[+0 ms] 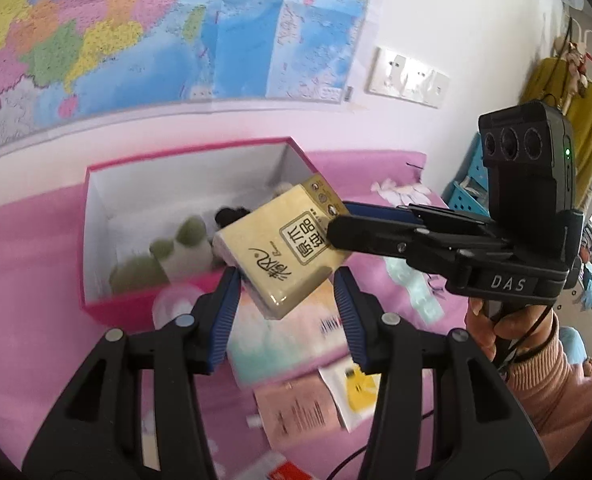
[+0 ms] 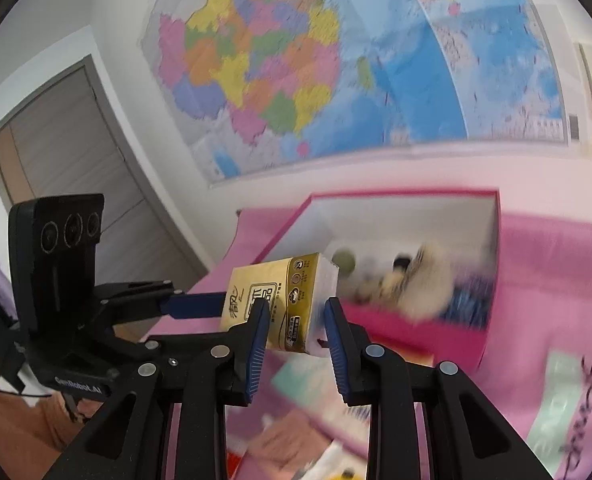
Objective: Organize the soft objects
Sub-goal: 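Lift the gold-yellow packet into the pink box and open the right gripper, then move the right gripper back to the yellow-and-white wet wipes pack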
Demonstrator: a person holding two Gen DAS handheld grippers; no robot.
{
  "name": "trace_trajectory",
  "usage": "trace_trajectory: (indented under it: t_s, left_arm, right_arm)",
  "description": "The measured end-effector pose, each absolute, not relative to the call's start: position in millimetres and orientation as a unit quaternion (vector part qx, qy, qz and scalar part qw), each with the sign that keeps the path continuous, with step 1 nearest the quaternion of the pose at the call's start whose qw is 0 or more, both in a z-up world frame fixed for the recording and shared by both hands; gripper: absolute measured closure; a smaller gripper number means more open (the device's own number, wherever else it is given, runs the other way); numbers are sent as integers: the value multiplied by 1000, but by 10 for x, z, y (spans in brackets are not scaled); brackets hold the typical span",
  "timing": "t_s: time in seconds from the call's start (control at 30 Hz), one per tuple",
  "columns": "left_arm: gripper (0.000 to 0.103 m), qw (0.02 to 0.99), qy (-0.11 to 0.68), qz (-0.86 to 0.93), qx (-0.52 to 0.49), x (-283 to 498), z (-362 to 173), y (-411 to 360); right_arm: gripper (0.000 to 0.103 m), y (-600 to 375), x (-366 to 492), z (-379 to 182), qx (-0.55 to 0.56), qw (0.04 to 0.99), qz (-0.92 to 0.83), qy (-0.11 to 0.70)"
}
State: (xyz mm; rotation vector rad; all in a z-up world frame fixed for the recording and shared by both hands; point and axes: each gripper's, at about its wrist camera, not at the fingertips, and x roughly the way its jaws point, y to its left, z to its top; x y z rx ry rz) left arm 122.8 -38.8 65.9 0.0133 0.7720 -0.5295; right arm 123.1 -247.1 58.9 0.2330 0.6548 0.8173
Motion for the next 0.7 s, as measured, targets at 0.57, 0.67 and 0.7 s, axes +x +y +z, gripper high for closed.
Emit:
trace_trajectory:
  t_s: [0.57, 0.67, 0.7]
  left_arm:
    - [53, 872, 439, -216, 6, 2262, 528, -479]
    - [53, 870, 451, -200, -1, 2385, 481, -474]
    - [53, 869, 453, -200, -6, 2401, 476, -461]
  right_arm:
    - [74, -2320, 2328, 403, 137, 863, 336, 351]
    - [72, -2301, 2419, 372, 136, 867, 322, 354]
    - [72, -2299, 2454, 359, 139, 868, 316, 356]
